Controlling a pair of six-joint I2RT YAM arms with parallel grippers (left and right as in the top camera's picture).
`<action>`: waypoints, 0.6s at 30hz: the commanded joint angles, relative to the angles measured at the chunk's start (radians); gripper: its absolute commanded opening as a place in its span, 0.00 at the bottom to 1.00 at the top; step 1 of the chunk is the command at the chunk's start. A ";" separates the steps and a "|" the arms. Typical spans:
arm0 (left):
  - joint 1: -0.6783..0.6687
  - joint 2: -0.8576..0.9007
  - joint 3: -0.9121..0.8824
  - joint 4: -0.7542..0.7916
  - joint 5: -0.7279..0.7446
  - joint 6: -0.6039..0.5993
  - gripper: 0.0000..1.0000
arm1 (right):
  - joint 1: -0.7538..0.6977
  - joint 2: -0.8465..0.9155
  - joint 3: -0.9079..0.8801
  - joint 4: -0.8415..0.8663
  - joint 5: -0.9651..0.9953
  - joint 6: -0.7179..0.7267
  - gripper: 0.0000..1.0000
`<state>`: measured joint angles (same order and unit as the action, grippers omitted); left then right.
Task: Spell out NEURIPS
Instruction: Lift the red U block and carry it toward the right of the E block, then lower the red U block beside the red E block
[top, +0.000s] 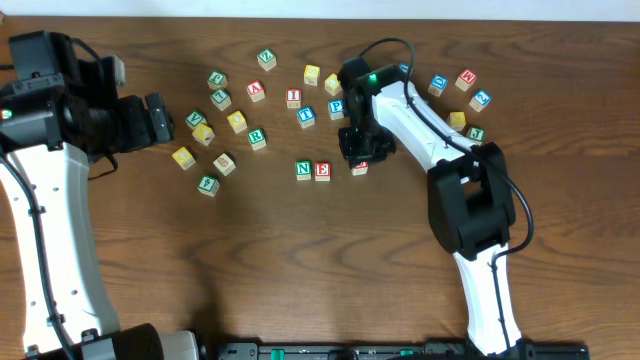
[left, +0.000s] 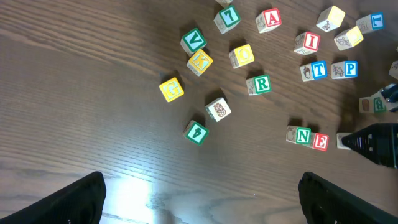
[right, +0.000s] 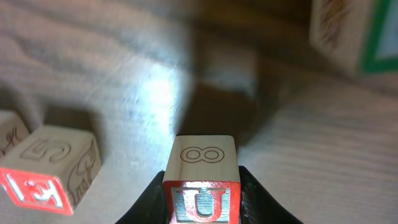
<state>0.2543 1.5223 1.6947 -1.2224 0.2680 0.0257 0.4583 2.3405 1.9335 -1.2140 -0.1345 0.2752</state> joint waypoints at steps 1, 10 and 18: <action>0.002 -0.006 0.023 0.000 0.012 -0.001 0.98 | 0.050 -0.002 -0.007 -0.018 -0.015 0.017 0.29; 0.003 -0.007 0.023 0.000 0.012 -0.001 0.98 | 0.084 -0.002 -0.007 -0.016 0.027 0.073 0.33; 0.003 -0.007 0.023 0.000 0.012 -0.001 0.98 | 0.084 -0.002 -0.007 0.034 0.031 0.092 0.32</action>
<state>0.2543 1.5223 1.6947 -1.2228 0.2680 0.0257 0.5434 2.3405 1.9335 -1.1934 -0.1173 0.3336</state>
